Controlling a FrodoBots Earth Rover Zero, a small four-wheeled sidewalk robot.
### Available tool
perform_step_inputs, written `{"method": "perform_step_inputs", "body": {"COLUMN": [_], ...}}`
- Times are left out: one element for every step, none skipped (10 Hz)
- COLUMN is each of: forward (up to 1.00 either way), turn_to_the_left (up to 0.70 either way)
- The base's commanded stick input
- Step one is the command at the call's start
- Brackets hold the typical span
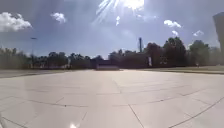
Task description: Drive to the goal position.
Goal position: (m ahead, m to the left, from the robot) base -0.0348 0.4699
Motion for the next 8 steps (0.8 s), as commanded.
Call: {"method": "perform_step_inputs", "body": {"forward": [0.05,0.05,0.05,0.04,0.04,0.05,0.05,0.04], "turn_to_the_left": [0.0,0.0,0.0,0.0,0.0,0.0,0.0,0.0]}}
